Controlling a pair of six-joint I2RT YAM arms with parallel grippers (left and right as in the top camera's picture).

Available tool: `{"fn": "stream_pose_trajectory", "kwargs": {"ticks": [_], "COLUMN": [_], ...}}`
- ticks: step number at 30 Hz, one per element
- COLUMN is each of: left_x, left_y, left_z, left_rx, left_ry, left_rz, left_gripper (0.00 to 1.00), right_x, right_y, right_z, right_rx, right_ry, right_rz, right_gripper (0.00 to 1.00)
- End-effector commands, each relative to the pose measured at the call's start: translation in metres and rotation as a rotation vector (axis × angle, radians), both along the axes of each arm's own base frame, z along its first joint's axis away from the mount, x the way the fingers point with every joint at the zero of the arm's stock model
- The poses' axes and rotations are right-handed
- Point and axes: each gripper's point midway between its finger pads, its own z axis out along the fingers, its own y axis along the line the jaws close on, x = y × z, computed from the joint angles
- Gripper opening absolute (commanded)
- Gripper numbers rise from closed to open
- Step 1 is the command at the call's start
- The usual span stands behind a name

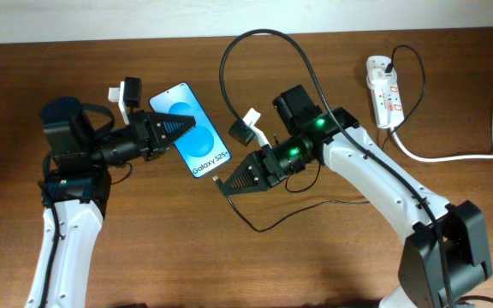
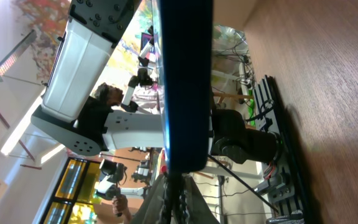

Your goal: Plug charger to phone and switch on socket

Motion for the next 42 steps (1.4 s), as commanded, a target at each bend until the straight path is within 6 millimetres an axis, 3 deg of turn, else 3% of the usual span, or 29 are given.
{"fn": "stream_pose_trajectory", "kwargs": {"ticks": [1, 42], "left_x": [0.0005, -0.0055], "left_y": [-0.0007, -0.0031], "left_z": [0.0098, 0.0118], "left_rx": [0.009, -0.004], "left_ry": [-0.05, -0.052], "left_rz": [-0.01, -0.047], "left_gripper": [0.0, 0.0], "right_x": [-0.0019, 0.0019], "right_y": [0.0002, 0.0018], "right_z": [0.0037, 0.0048], "right_rx": [0.032, 0.042], "right_ry": [0.003, -0.016], "right_rz": [0.011, 0.01], "right_gripper": [0.04, 0.04]}}
